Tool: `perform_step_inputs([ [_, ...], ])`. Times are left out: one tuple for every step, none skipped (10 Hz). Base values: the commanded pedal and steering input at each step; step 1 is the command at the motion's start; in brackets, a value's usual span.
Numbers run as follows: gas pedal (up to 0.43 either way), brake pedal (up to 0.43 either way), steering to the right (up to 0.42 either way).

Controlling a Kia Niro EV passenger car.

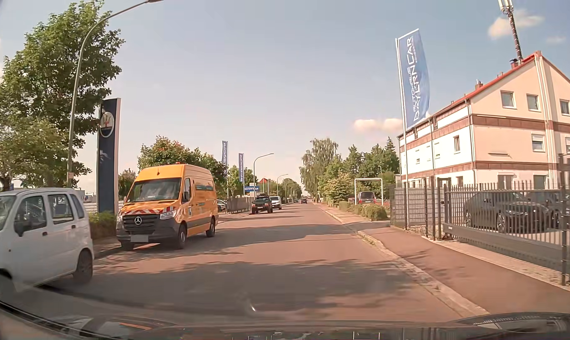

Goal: Follow the waypoints while adhering to traffic rules and regulations

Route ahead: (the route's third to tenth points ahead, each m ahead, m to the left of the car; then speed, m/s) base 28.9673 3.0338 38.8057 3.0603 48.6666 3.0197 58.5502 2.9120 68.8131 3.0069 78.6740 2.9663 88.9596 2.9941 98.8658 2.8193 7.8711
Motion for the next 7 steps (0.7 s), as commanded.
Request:
perform_step_inputs([
  [0.079,0.012,0.008],
  [0.079,0.012,0.009],
  [0.079,0.012,0.006],
  [0.079,0.012,0.006],
  [0.079,0.012,0.006],
  [0.079,0.012,0.004],
  [0.079,0.012,0.001],
])
